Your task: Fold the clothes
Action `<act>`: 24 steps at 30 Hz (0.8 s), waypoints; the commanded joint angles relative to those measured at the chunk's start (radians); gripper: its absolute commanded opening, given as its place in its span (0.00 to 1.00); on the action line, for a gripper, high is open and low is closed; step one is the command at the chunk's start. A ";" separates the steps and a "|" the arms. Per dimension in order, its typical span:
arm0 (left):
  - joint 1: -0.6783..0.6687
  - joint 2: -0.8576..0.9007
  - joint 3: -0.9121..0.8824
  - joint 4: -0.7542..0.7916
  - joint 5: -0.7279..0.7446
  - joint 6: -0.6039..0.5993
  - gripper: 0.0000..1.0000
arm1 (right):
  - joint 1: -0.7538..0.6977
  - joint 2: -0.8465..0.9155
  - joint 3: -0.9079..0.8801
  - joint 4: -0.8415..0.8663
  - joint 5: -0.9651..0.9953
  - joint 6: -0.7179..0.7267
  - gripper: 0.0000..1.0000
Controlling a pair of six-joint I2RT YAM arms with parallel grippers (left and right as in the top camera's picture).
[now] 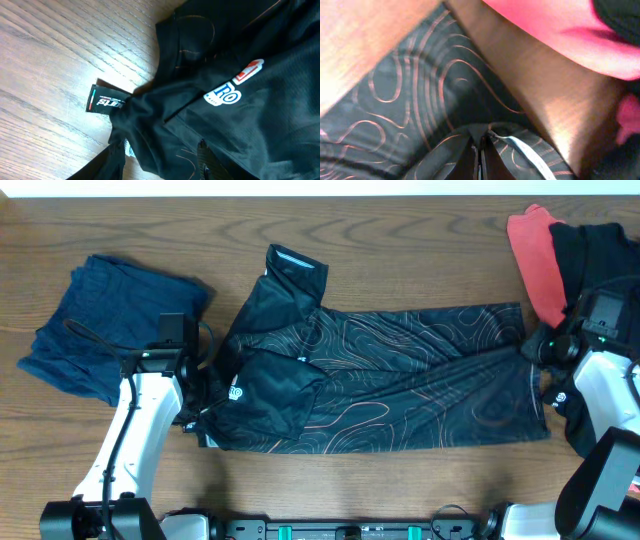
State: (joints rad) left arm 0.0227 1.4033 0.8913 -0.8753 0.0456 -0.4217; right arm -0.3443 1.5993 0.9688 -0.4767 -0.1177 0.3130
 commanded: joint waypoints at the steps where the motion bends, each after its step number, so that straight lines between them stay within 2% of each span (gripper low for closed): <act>1: 0.002 -0.008 0.001 -0.002 -0.001 0.002 0.49 | 0.028 -0.011 0.011 0.029 -0.074 -0.042 0.01; 7: 0.002 -0.008 0.001 -0.002 -0.001 0.002 0.49 | 0.064 -0.011 0.011 -0.062 -0.047 -0.075 0.01; 13: 0.002 -0.008 0.001 -0.002 -0.001 0.002 0.49 | 0.064 -0.010 -0.005 -0.217 0.172 -0.070 0.01; 18: 0.002 -0.008 0.001 -0.002 -0.001 0.002 0.49 | 0.060 -0.011 -0.013 -0.238 0.297 0.002 0.01; 19: 0.002 -0.008 0.002 -0.002 -0.001 0.002 0.49 | 0.059 -0.011 -0.013 -0.227 0.297 0.008 0.04; 21: 0.002 -0.008 0.008 -0.002 -0.001 0.003 0.49 | 0.060 -0.011 -0.013 -0.196 0.279 0.008 0.20; 24: -0.002 -0.017 0.045 -0.002 0.001 0.037 0.49 | 0.063 -0.011 -0.013 -0.147 0.203 -0.008 0.32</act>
State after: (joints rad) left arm 0.0227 1.4033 0.8917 -0.8745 0.0463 -0.4198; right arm -0.2840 1.5993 0.9634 -0.6552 0.1120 0.2989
